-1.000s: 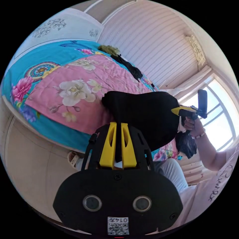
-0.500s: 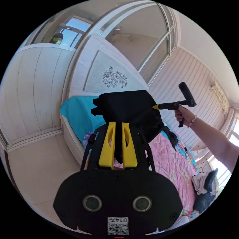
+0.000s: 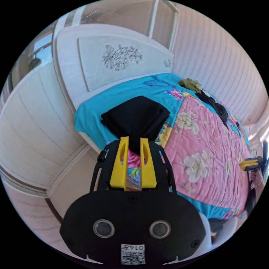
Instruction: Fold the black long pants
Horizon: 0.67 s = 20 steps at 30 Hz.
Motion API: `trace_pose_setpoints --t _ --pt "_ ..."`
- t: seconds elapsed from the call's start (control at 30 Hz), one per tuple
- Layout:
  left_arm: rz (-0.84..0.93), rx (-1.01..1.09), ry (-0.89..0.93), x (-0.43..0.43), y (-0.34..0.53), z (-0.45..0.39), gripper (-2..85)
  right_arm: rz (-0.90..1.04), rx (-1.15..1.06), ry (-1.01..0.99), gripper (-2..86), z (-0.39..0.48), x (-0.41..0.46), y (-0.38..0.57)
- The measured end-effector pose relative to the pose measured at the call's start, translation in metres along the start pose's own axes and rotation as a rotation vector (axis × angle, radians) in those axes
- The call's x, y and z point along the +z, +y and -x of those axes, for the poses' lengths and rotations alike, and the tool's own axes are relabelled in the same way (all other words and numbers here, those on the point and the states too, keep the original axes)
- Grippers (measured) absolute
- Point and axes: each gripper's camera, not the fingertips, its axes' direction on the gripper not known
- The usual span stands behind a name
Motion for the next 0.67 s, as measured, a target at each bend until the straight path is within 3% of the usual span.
trace_pose_setpoints --t 0.27,0.5,0.67 --pt "-0.127 0.492 0.216 -0.122 0.075 -0.292 8.1 -0.156 0.405 0.24 7.5 0.067 -0.144 0.352" --pt "-0.14 0.838 0.405 -0.18 0.17 -0.554 8.3 -0.288 0.639 0.402 8.5 0.131 -0.208 0.561" --pt "-0.117 1.04 0.553 -0.204 0.242 -0.698 8.5 -0.359 0.794 0.532 9.4 0.165 -0.239 0.688"
